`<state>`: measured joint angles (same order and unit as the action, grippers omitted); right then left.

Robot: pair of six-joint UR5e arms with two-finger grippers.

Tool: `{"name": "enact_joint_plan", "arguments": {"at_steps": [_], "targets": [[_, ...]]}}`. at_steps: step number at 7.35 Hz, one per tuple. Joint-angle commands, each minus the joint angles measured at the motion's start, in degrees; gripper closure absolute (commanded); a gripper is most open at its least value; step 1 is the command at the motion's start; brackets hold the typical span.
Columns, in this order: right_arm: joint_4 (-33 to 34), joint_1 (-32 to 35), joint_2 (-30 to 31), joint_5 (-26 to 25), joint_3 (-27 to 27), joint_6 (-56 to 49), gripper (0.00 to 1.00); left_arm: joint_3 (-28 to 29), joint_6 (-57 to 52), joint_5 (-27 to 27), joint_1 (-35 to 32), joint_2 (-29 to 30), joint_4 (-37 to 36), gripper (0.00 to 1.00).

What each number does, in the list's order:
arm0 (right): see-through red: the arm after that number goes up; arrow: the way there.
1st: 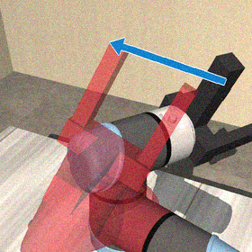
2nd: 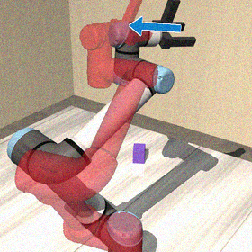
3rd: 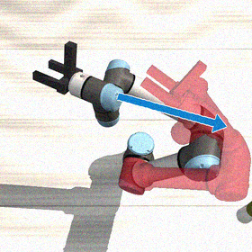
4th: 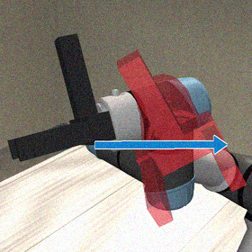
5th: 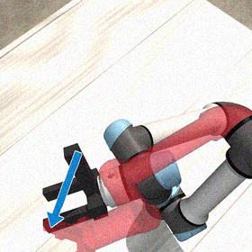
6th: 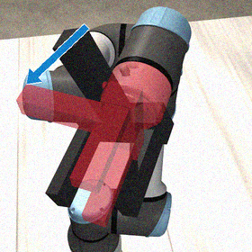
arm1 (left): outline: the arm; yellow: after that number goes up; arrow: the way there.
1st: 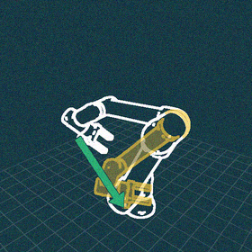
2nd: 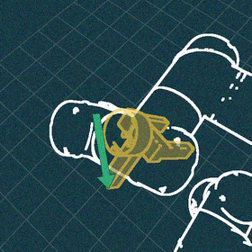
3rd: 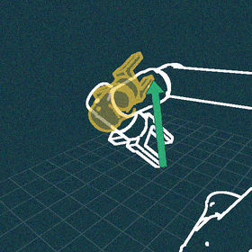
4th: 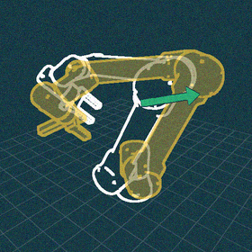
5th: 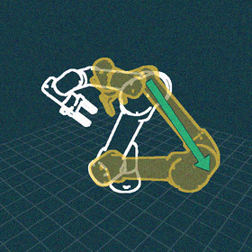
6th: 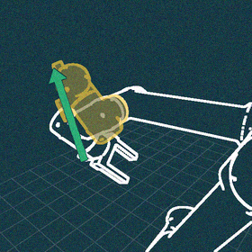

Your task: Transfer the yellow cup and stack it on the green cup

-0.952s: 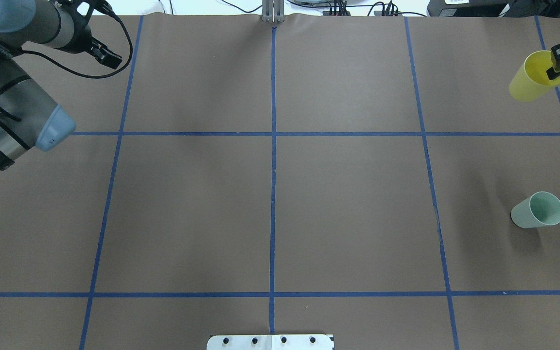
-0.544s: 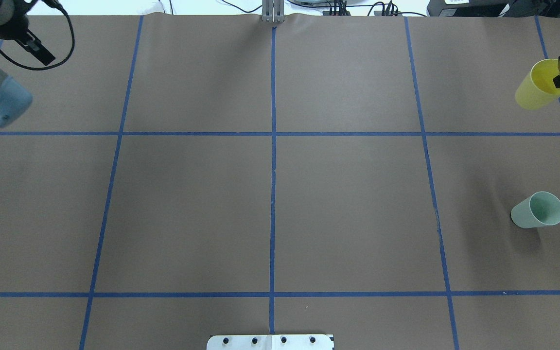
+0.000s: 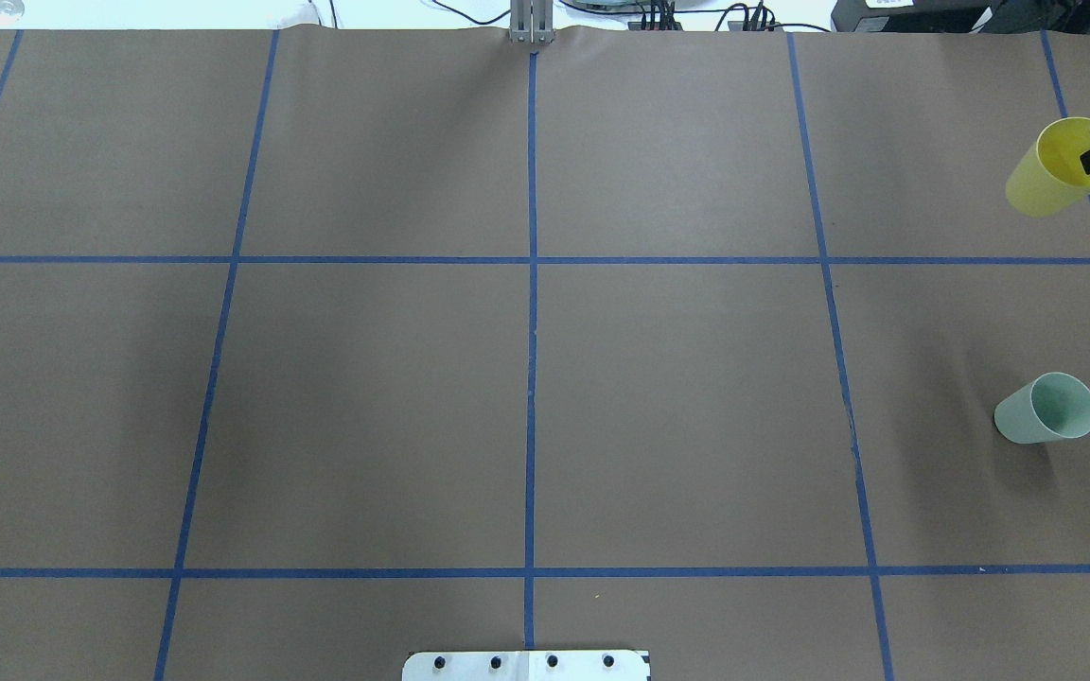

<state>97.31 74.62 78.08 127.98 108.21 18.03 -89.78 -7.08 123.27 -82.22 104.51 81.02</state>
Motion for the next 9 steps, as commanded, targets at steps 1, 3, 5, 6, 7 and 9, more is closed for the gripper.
{"name": "enact_joint_plan", "arguments": {"at_steps": [1,3,5,6,7,9], "targets": [[0.0,0.0,0.7,0.0,1.0,0.0,1.0,-3.8,0.6,0.8,-3.5,-13.3,4.2,0.0],[0.1,0.0,1.0,0.2,1.8,0.1,1.0,-7.4,0.8,6.6,-9.5,-19.3,5.2,0.0],[0.8,0.0,2.8,0.3,3.8,1.0,1.0,-13.3,0.9,8.6,-10.7,-23.5,5.1,0.0],[0.9,-0.1,5.5,0.4,5.1,1.1,1.0,-13.4,0.8,8.6,-10.7,-23.4,5.2,0.0],[0.8,-0.1,9.4,0.8,7.1,1.8,1.0,-13.5,0.8,8.7,-10.8,-23.1,5.2,0.0],[-0.5,-0.8,17.1,3.8,10.0,2.1,1.0,-14.1,1.0,8.6,-10.8,-22.4,6.2,0.0]]}}
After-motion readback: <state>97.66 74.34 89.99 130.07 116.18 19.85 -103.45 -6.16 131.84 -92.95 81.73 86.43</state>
